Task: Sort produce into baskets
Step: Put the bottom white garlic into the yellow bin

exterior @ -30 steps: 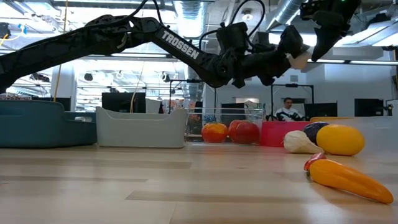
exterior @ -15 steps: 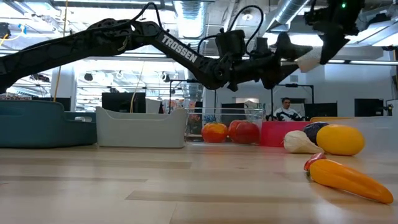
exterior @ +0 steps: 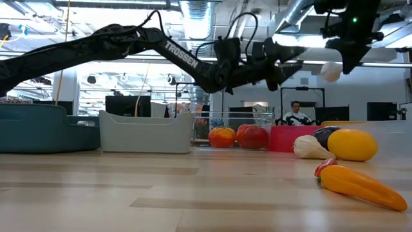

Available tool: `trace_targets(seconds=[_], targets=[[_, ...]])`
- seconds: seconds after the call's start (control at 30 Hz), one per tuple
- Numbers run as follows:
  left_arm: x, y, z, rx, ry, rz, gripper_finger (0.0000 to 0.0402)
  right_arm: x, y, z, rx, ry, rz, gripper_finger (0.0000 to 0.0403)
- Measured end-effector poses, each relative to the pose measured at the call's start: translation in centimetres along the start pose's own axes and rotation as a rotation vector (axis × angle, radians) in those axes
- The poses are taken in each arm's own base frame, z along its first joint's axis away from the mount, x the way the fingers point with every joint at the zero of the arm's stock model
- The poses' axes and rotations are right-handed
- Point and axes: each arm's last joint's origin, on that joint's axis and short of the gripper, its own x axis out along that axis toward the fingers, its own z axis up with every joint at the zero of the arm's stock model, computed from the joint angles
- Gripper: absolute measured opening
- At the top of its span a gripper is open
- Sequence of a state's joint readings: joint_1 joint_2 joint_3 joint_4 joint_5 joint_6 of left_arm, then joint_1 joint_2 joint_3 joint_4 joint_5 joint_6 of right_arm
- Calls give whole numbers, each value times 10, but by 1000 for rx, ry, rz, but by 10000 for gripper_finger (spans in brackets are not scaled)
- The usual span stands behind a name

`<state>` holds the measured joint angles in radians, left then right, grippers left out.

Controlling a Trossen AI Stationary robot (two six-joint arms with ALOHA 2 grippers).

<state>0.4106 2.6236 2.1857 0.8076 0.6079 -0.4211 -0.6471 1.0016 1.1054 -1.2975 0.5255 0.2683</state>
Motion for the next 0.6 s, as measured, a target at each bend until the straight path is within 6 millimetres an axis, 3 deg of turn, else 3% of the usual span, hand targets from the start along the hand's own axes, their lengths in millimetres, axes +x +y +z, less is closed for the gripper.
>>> trace_targets(seconds=[0.23, 0.43, 0.6], targets=[[-3, -3, 46, 121, 186, 80, 364, 36, 4, -15, -58, 122, 22, 34], [-13, -34, 89, 319, 506, 234, 364, 54, 8, -17, -57, 101, 23, 34], [-35, -61, 118, 317, 760, 262, 364, 57, 7, -14, -79, 74, 22, 47]])
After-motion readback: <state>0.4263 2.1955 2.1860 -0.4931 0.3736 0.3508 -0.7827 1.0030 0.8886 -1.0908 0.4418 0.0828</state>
